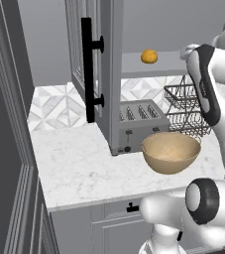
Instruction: Open the cabinet, pick up the bread from the cabinet and place it in the basket. Then move the basket to the dining counter.
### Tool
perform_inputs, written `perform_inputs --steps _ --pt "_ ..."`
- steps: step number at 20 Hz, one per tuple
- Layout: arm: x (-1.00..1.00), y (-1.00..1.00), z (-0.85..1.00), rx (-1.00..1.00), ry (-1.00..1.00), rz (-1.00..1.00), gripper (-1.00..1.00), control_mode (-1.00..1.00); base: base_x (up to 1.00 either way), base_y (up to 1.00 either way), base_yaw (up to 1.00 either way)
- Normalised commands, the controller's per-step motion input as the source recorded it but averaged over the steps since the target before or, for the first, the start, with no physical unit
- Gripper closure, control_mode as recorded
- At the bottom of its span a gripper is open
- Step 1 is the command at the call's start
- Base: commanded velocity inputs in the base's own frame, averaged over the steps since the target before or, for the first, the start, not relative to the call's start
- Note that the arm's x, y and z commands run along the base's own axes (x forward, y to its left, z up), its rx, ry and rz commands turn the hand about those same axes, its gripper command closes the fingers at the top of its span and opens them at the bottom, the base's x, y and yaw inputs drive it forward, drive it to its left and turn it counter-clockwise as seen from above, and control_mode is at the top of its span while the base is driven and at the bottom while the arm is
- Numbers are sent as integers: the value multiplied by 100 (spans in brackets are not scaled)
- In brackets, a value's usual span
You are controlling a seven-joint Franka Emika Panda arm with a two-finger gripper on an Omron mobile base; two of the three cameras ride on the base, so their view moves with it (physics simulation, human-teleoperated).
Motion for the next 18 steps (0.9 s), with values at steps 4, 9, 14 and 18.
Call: perform_inputs --steps 4,9,14,18 --pt "73 100 5 -1 5 13 -100 -100 0 0 0" --pt "52 79 -6 -6 0 1 -100 -100 0 0 0" --pt "37 32 -1 -10 0 0 -100 -100 0 0 0" --pt "49 0 -10 -10 -2 0 -100 -100 0 0 0"
